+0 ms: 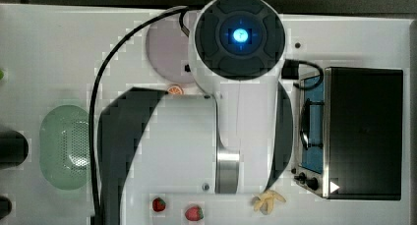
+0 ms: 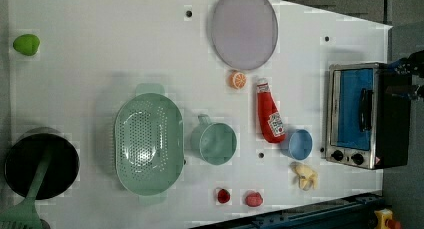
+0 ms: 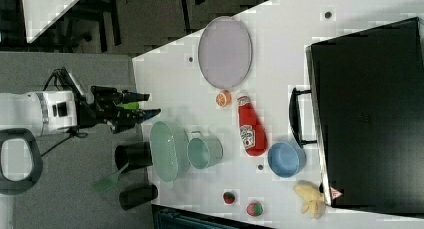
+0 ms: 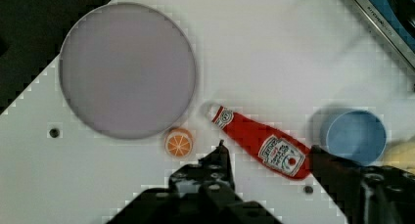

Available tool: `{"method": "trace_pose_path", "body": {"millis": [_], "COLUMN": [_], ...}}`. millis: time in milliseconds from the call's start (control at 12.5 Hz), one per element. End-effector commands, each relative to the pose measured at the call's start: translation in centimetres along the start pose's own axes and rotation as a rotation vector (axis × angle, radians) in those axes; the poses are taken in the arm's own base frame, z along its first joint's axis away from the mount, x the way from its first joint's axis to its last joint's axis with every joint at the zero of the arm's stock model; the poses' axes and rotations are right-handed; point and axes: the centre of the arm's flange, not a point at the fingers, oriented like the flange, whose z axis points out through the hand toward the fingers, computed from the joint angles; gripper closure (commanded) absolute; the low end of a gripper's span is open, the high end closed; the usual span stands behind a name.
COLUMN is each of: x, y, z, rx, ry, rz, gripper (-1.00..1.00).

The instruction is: Pick Ketchup from the table and place it in strainer.

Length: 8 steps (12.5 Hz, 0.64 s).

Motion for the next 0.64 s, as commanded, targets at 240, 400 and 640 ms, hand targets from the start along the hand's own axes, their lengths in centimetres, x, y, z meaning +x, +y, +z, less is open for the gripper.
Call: {"method": "trace_pose_path", "body": {"millis": [240, 400, 640], "x": [-4.0, -4.3, -4.8], "y": [6.3, 6.4, 6.6], "z": [-2.2, -0.3, 3.2], "rx": [-0.039, -0.065, -0.083], "ry": [-0.051, -0.080, -0.116], "rz": [0.105, 0.048, -0.144], "gripper": [-0.99, -1.00, -1.00]}}
